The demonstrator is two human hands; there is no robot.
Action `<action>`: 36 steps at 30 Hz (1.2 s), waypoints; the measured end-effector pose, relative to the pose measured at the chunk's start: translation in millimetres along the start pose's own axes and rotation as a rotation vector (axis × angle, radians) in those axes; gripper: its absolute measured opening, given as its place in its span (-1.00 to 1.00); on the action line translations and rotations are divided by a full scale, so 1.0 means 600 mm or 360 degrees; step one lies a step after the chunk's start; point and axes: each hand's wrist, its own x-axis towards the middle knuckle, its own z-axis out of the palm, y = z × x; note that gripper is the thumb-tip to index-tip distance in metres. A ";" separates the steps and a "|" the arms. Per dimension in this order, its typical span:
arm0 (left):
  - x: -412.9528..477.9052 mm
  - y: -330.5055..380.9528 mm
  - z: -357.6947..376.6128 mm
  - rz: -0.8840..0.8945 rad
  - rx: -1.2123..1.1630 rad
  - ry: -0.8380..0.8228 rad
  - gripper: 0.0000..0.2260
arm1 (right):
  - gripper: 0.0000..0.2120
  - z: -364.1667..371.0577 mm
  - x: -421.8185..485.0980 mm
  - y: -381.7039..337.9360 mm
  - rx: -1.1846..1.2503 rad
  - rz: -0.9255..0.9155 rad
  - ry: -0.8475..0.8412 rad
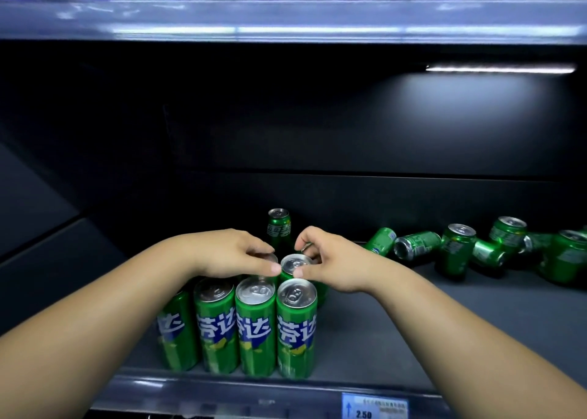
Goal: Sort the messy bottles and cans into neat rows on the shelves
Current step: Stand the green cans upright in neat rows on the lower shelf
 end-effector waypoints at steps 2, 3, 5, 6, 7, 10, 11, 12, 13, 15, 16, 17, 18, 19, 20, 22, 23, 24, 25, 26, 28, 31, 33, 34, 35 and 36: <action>-0.005 0.002 0.002 -0.0061 0.0056 -0.0042 -0.06 | -0.69 0.000 -0.005 -0.008 -0.0094 -0.0005 -0.0006; -0.008 0.002 0.003 -0.0076 0.0099 -0.0059 0.07 | -0.67 -0.001 -0.008 -0.012 -0.0142 -0.0003 -0.0016; -0.008 -0.002 0.008 -0.0075 0.0245 -0.0093 0.22 | -0.58 -0.002 -0.015 -0.017 -0.0129 0.0028 -0.0051; -0.006 -0.005 0.012 -0.0063 0.0292 -0.0105 0.27 | -0.50 -0.002 -0.017 -0.015 -0.0035 0.0051 -0.0078; -0.006 -0.006 0.017 -0.0043 0.0308 -0.0107 0.31 | -0.41 0.000 -0.021 -0.012 0.0092 0.0067 -0.0111; -0.006 -0.007 0.027 0.0015 0.0256 0.0025 0.34 | -0.14 0.013 -0.031 0.005 0.0378 0.0061 -0.0114; -0.007 -0.006 0.030 0.0043 0.0193 0.0111 0.32 | -0.09 0.016 -0.035 0.012 0.0406 0.0048 -0.0073; -0.006 -0.005 0.033 0.0067 0.0105 0.0202 0.28 | -0.08 0.019 -0.039 0.018 0.0426 0.0033 -0.0023; -0.006 0.000 0.037 0.0091 0.0031 0.0289 0.22 | -0.11 0.020 -0.043 0.025 0.0440 0.0022 0.0029; -0.002 0.014 0.048 0.0123 0.0008 0.0474 0.05 | -0.22 0.020 -0.053 0.039 0.0481 0.0000 0.0119; 0.001 0.023 0.053 0.0129 0.0033 0.0557 -0.04 | -0.30 0.020 -0.059 0.045 0.0495 -0.0003 0.0157; 0.003 0.035 0.058 0.0132 0.0054 0.0629 -0.12 | -0.40 0.018 -0.066 0.049 0.0510 -0.0003 0.0196; 0.007 0.047 0.063 0.0133 0.0071 0.0685 -0.20 | -0.49 0.015 -0.074 0.053 0.0515 0.0000 0.0240; 0.010 0.059 0.068 0.0139 0.0091 0.0724 -0.27 | -0.54 0.012 -0.083 0.057 0.0501 -0.0005 0.0279; 0.014 0.073 0.073 0.0148 0.0113 0.0739 -0.33 | -0.54 0.007 -0.092 0.063 0.0477 -0.0010 0.0311; 0.023 0.101 0.082 0.0150 0.0178 0.0722 -0.36 | -0.53 -0.003 -0.111 0.080 0.0396 0.0037 0.0364; 0.029 0.116 0.087 0.0142 0.0218 0.0701 -0.35 | -0.51 -0.009 -0.121 0.090 0.0343 0.0079 0.0386; 0.035 0.132 0.091 0.0131 0.0269 0.0681 -0.34 | -0.47 -0.016 -0.132 0.100 0.0303 0.0116 0.0408; 0.041 0.149 0.094 0.0124 0.0337 0.0673 -0.32 | -0.44 -0.024 -0.142 0.112 0.0277 0.0145 0.0433; 0.048 0.167 0.098 0.0122 0.0411 0.0677 -0.31 | -0.43 -0.033 -0.154 0.124 0.0264 0.0165 0.0451; 0.064 0.202 0.104 0.0144 0.0503 0.0714 -0.33 | -0.45 -0.054 -0.179 0.148 0.0238 0.0187 0.0487; 0.100 0.258 0.121 0.0209 0.0466 0.0700 -0.39 | -0.52 -0.092 -0.223 0.189 0.0189 0.0233 0.0537; 0.133 0.298 0.137 0.0231 0.0404 0.0648 -0.40 | -0.52 -0.123 -0.255 0.221 0.0149 0.0289 0.0572; 0.151 0.320 0.146 0.0234 0.0366 0.0625 -0.40 | -0.52 -0.141 -0.274 0.238 0.0131 0.0310 0.0587; 0.170 0.344 0.155 0.0237 0.0331 0.0606 -0.40 | -0.52 -0.161 -0.293 0.256 0.0112 0.0336 0.0598; 0.190 0.368 0.165 0.0237 0.0311 0.0591 -0.41 | -0.52 -0.182 -0.313 0.274 0.0095 0.0364 0.0607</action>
